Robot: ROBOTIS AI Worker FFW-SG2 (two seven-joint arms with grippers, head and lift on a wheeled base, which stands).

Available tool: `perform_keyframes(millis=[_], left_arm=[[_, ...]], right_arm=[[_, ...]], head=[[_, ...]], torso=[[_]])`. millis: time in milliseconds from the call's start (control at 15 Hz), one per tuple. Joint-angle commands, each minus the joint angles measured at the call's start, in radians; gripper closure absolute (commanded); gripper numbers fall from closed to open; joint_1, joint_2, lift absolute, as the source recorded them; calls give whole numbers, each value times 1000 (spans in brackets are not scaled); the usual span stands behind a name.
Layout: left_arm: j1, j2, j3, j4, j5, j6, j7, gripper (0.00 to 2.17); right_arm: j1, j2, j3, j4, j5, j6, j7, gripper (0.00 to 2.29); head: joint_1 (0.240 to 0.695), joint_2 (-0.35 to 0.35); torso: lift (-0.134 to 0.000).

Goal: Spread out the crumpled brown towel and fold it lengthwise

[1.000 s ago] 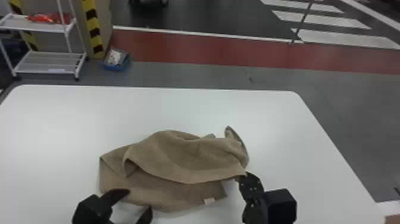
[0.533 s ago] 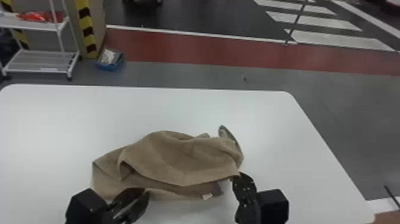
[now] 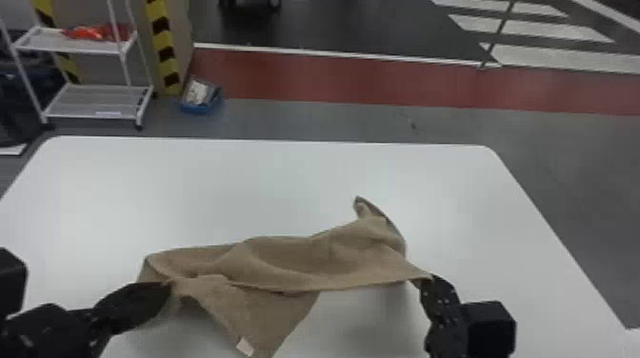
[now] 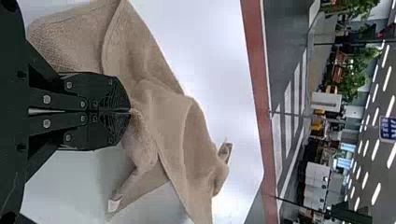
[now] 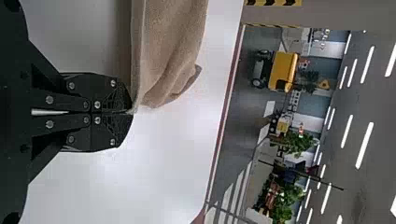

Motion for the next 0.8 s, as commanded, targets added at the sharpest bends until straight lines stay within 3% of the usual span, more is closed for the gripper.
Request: perform_keyframes(millis=[0, 333, 467, 533, 600, 733], left_arm=[[-44, -6, 90, 29, 2, 3, 1, 1831], [-245, -9, 215, 166, 0, 178, -26, 1828], [-311, -10, 209, 240, -23, 203, 38, 1730], [-315, -10, 195, 256, -23, 203, 101, 1133], [-311, -13, 177, 263, -32, 194, 155, 110], [-294, -15, 143, 256, -78, 197, 208, -2]], right_arm=[[2, 2, -7, 2, 0, 2, 0, 1295], [8, 8, -22, 0, 0, 5, 0, 1295], [11, 11, -24, -4, 0, 8, 0, 1295], [12, 12, -22, -3, 0, 8, 0, 1295], [12, 14, -21, -3, 2, 8, 2, 1295], [12, 14, -17, -4, 3, 8, 2, 1291]], head=[[695, -93], [695, 41], [695, 72], [695, 100], [695, 113], [695, 134]], torso=[[-120], [-120], [-120], [-120], [-120], [-120]])
